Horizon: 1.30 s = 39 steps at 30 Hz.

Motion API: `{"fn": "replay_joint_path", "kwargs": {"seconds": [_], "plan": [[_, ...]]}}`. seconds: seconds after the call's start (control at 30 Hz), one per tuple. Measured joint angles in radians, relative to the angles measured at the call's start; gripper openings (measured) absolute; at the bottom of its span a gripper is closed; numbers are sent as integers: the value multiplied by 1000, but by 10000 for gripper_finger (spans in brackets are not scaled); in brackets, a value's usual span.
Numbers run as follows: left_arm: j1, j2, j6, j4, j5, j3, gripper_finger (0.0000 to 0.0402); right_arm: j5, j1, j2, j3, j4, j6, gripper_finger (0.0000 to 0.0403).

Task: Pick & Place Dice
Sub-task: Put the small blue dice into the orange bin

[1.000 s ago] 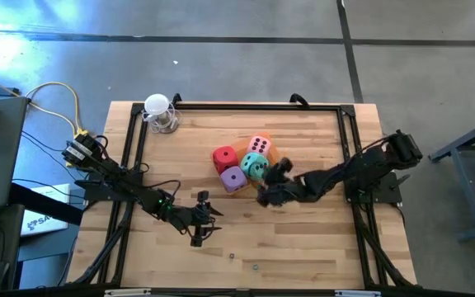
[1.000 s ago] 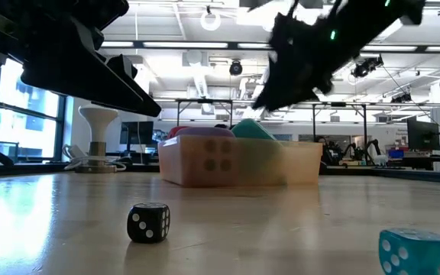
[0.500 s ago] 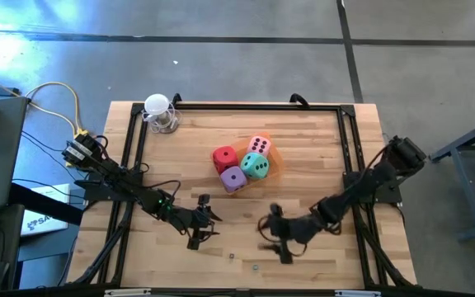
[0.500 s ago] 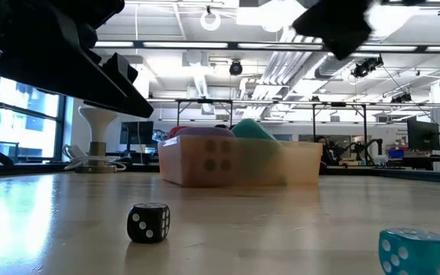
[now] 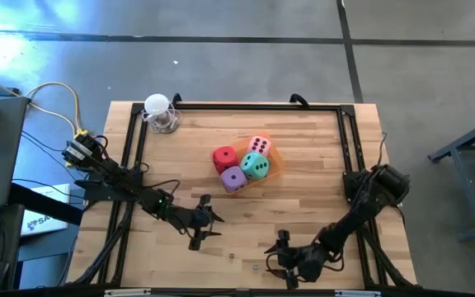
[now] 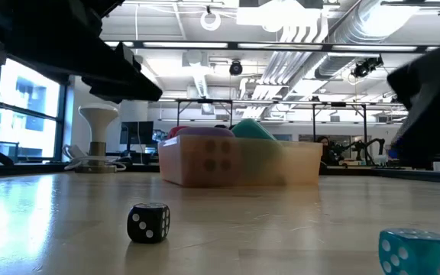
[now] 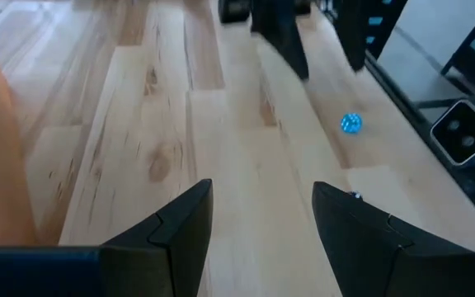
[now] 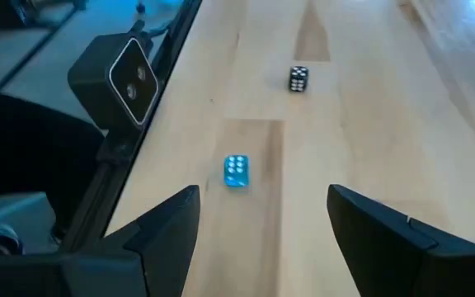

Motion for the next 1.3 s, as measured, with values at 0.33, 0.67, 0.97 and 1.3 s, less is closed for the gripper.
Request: {"fn": "replay_joint_path", "kwargs": {"seconds": [0.33,0.67,0.97,1.3], "plan": [[0,0,-4,23,1,0,201,22,-3,176,1,199,-8,257],[-27,0,-5,23,3,0,201,11,-16,218,1,297,-85,257],[-33,0,-6,23,2,0,201,-28,-31,219,1,314,-98,257],[-33,0,-7,23,0,0,201,-51,-44,219,1,316,-99,257]]}}
